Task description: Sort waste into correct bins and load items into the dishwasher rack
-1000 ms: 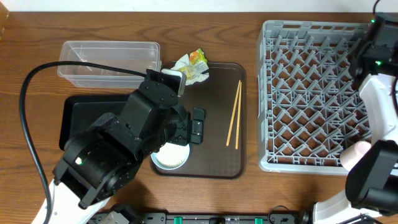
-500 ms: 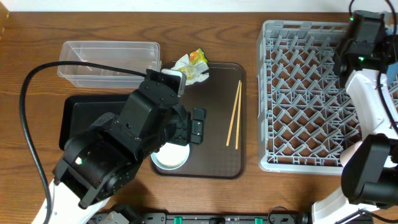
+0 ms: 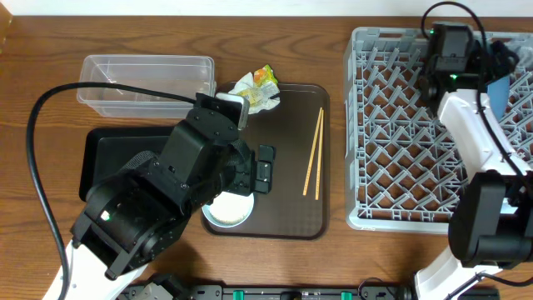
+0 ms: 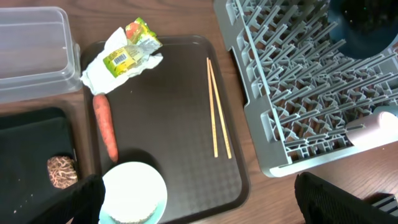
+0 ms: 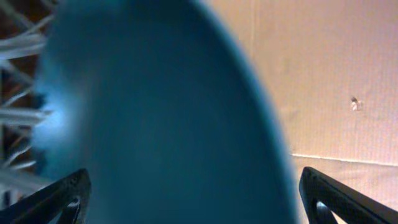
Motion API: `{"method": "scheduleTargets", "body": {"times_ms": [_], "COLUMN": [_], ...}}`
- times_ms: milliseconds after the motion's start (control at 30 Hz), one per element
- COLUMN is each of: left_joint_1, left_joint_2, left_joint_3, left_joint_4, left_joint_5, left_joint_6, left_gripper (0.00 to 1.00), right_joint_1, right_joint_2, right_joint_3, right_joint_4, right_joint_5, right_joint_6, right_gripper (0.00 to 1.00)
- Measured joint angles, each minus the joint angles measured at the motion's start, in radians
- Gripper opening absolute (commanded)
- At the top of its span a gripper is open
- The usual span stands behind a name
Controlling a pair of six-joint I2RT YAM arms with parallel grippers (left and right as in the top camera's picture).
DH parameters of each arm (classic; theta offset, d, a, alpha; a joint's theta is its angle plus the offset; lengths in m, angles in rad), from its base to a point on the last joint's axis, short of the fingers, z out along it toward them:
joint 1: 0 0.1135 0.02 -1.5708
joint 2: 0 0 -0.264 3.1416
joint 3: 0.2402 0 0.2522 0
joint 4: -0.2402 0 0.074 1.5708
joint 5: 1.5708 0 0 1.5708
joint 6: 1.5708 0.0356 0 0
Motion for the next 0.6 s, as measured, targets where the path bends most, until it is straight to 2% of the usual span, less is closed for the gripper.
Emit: {"method": "scheduleTargets", "body": {"times_ms": [300,600], "left_joint_1": [0.0,0.0], "left_joint_2": [0.0,0.0], "left_joint_3": [0.0,0.0], "left_joint_4": [-0.031,-0.103], "left_joint_5": [0.0,0.0], "left_joint_6": [0.0,0.0], "left_gripper": [0.98,0.98], "right_joint_1": [0.133,0.185], "right_joint_2": [-0.076,-0.322], "right_joint_3": [-0.001,-0.003], "right_joint_4": [-0.18,-0.38], "right_joint_5": [-0.13,-0.318], "right_joint_6": [0.172,0.395], "right_gripper": [0.99,0.99]}}
